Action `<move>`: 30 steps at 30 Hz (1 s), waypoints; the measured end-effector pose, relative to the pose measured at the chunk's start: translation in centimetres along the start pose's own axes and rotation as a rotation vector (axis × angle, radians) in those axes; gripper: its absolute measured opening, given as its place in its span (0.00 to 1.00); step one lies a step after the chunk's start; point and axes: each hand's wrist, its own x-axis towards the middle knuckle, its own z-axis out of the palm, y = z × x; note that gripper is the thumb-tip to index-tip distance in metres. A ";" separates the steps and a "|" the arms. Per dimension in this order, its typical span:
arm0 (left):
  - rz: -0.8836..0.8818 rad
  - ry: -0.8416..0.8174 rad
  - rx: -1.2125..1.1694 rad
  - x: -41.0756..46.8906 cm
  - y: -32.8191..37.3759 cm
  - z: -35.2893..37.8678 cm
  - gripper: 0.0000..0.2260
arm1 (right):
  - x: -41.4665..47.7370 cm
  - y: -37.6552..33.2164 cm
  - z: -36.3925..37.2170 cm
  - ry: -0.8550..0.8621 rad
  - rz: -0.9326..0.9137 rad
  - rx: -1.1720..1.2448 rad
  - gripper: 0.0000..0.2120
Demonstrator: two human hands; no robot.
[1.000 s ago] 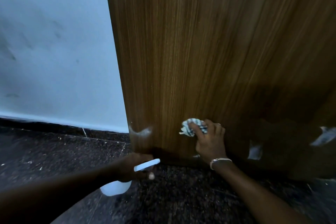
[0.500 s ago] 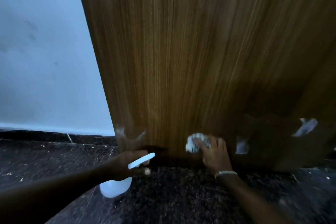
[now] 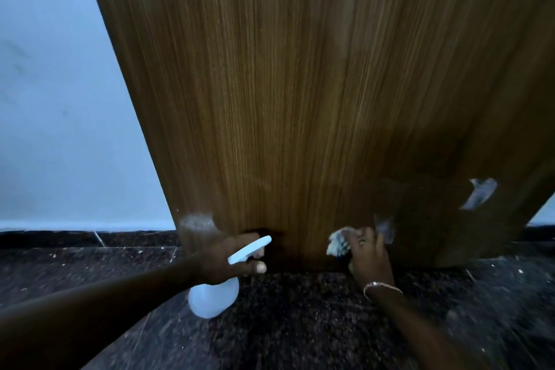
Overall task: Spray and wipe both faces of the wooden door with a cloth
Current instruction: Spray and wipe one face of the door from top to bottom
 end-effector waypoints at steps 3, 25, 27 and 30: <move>-0.013 -0.032 -0.023 1.2 0.3 0.0 0.16 | 4.7 -3.1 -4.9 0.318 0.314 0.238 0.28; 0.054 -0.067 -0.080 3.8 4.2 2.3 0.20 | 5.1 0.3 -4.8 0.518 0.897 0.756 0.29; 0.072 -0.040 -0.099 4.0 4.8 2.9 0.18 | 6.9 -0.3 -6.5 0.598 0.710 0.706 0.27; 0.060 0.063 -0.160 5.1 6.3 4.5 0.15 | 7.7 -0.7 -7.1 0.630 0.313 0.489 0.21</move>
